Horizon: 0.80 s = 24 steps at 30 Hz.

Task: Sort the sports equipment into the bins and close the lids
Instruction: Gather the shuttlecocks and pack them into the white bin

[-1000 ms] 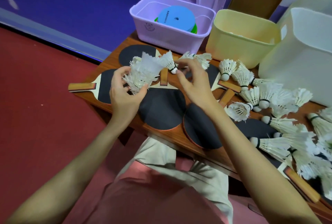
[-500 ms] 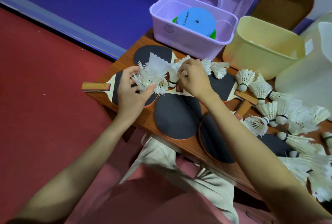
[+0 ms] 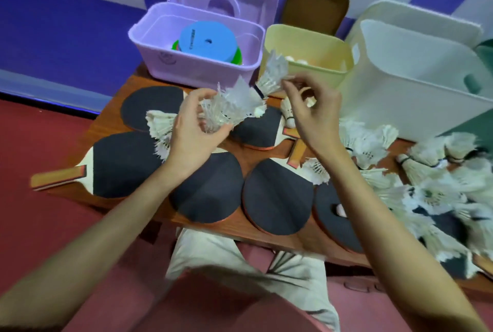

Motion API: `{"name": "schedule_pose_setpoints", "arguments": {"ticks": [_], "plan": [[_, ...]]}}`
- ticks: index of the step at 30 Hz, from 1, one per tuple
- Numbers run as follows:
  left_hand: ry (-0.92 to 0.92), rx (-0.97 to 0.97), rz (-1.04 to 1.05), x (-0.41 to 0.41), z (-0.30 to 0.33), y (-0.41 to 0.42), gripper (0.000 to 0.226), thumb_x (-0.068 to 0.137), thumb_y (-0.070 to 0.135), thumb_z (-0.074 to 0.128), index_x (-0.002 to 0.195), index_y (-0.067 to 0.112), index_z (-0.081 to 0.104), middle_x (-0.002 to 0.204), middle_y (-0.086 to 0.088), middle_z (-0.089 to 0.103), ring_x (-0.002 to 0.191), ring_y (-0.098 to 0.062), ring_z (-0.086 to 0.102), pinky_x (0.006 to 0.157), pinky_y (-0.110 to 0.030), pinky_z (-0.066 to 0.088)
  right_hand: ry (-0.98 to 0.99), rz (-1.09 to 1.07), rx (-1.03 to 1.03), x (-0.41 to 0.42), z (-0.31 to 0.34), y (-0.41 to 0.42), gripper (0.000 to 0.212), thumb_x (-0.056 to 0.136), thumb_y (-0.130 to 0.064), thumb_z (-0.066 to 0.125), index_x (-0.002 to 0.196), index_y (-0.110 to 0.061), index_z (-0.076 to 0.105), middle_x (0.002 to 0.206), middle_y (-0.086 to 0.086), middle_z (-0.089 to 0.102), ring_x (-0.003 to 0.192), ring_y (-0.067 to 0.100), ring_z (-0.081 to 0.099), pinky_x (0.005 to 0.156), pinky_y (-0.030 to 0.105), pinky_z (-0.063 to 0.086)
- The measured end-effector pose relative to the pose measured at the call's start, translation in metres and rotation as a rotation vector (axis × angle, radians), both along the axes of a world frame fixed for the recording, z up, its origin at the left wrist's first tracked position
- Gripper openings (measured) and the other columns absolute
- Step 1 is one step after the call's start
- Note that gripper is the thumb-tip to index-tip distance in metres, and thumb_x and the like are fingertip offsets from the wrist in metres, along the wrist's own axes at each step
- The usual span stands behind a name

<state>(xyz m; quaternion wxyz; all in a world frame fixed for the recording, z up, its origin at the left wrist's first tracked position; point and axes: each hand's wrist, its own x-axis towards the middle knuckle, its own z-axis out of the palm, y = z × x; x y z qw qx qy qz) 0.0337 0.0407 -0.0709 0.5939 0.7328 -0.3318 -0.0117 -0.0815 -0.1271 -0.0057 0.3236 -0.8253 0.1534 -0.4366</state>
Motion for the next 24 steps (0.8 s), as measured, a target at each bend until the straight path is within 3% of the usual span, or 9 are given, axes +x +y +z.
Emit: {"name": "schedule_pose_setpoints", "arguments": {"ticks": [7,12,19,21,24], "plan": [[-0.159,0.085,-0.238,-0.015,0.042,-0.103,0.057,0.072,0.021,0.08,0.121,0.016,0.053,0.122,0.004,0.055,0.113,-0.011,0.053,0.094,-0.037,0.048,0.063,-0.102,0.067,-0.044,0.012,-0.069,0.013,0.092,-0.015,0.059,0.091,-0.011,0.071,0.083,-0.002,0.07,0.076,0.014,0.063,0.067,0.021,0.046],[-0.271,0.091,-0.379,-0.028,0.081,-0.194,0.058,0.065,0.03,0.074,0.118,0.016,0.054,0.117,0.001,0.059,0.106,-0.014,0.057,0.088,-0.039,0.05,0.019,-0.23,0.064,-0.079,0.032,-0.134,0.012,0.091,-0.014,0.058,0.089,-0.014,0.07,0.078,-0.007,0.065,0.074,0.003,0.058,0.065,0.015,0.042],[-0.491,0.181,-0.548,-0.049,0.132,-0.322,0.058,0.072,0.026,0.079,0.122,0.017,0.052,0.122,-0.001,0.056,0.108,-0.011,0.051,0.089,-0.033,0.048,-0.01,-0.486,0.086,-0.113,0.055,-0.238,0.015,0.087,-0.019,0.06,0.088,-0.012,0.074,0.082,0.006,0.07,0.071,0.008,0.056,0.063,0.013,0.039],[-0.456,0.228,-0.621,-0.055,0.139,-0.361,0.058,0.072,0.023,0.08,0.121,0.016,0.051,0.119,0.002,0.053,0.108,-0.01,0.049,0.083,-0.032,0.05,-0.009,-0.549,0.085,-0.118,0.06,-0.266,0.017,0.087,-0.015,0.061,0.084,-0.006,0.074,0.075,0.01,0.069,0.061,0.005,0.048,0.059,0.013,0.036],[-0.334,0.314,-0.712,-0.065,0.137,-0.414,0.059,0.071,0.019,0.082,0.12,0.016,0.05,0.117,0.004,0.049,0.1,-0.012,0.05,0.061,-0.027,0.052,0.034,-0.616,0.118,-0.123,0.06,-0.307,0.017,0.087,-0.013,0.06,0.085,-0.004,0.073,0.076,0.015,0.069,0.06,0.007,0.045,0.058,0.014,0.036]]}}
